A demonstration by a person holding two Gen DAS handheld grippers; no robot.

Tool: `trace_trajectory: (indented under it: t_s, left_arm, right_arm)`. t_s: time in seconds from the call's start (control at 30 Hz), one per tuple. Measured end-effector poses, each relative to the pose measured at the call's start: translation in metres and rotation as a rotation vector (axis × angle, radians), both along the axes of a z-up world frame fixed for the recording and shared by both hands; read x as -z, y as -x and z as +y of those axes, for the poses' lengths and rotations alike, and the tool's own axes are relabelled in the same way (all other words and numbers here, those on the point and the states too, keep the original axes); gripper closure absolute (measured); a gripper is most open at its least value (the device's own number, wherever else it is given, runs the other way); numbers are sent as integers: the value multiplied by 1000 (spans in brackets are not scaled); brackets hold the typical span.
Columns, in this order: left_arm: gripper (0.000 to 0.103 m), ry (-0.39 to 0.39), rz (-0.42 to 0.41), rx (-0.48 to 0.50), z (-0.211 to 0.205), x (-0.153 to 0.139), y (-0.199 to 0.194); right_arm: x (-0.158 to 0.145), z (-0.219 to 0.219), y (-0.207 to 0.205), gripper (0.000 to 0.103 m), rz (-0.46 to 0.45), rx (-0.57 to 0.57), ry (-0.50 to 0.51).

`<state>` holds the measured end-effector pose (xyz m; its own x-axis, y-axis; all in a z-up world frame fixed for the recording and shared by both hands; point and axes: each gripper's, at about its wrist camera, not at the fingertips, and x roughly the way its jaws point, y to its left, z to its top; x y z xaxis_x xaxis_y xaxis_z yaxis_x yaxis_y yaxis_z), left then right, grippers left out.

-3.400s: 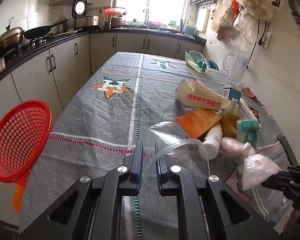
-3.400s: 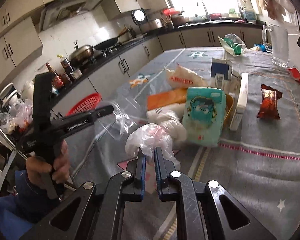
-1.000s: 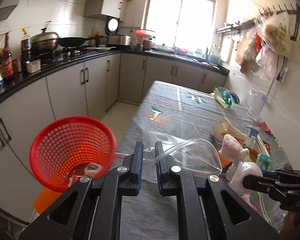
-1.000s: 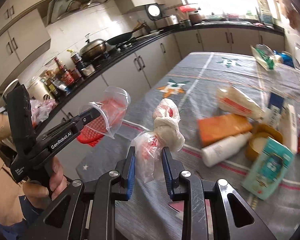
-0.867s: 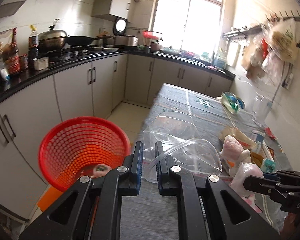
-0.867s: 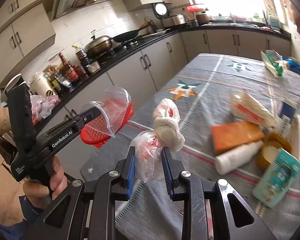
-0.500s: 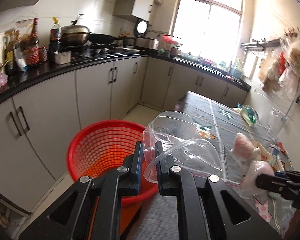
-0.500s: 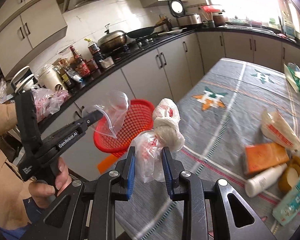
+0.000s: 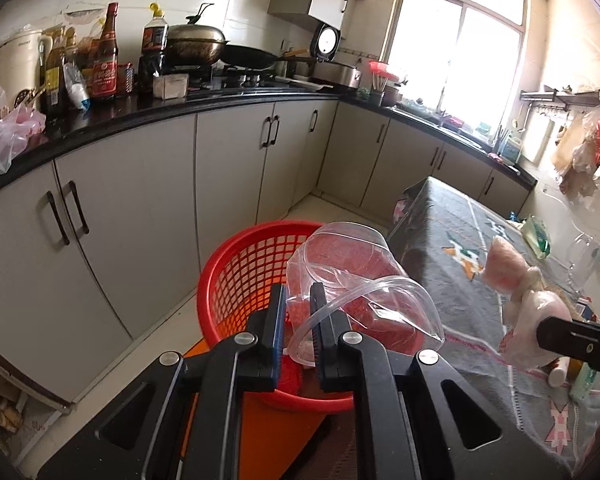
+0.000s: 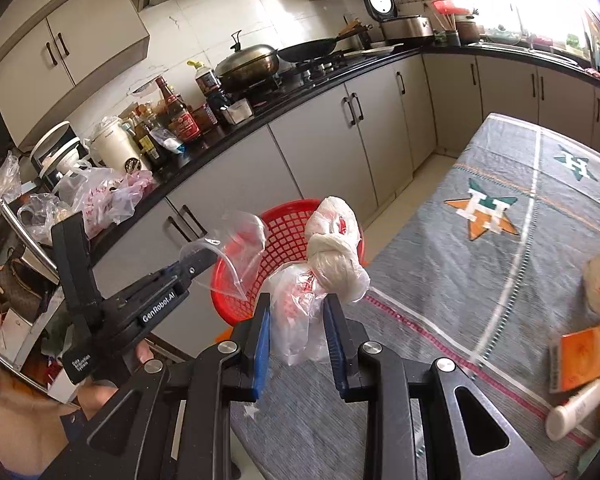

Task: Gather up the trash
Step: 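Carry both plastic bags over the red basket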

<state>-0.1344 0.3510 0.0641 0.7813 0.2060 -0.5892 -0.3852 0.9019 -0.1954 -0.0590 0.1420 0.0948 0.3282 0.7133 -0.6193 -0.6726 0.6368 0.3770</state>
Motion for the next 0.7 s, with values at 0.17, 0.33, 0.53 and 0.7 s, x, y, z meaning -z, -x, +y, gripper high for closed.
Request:
trace_trajectory:
  t_s: [0.17, 0.33, 0.53, 0.7]
  left_arm:
    - [92, -8, 19, -4, 4, 7, -1]
    - [92, -14, 30, -1, 6, 11, -5]
    - [92, -7, 37, -1, 10, 17, -9]
    - [92, -5, 42, 1, 14, 20, -12]
  right_arm:
    - [4, 14, -4, 75, 13, -10, 0]
    - [7, 26, -8, 75, 20, -18, 4]
    - [13, 38, -16, 75, 34, -24, 17]
    - [16, 48, -22, 75, 47, -27, 24]
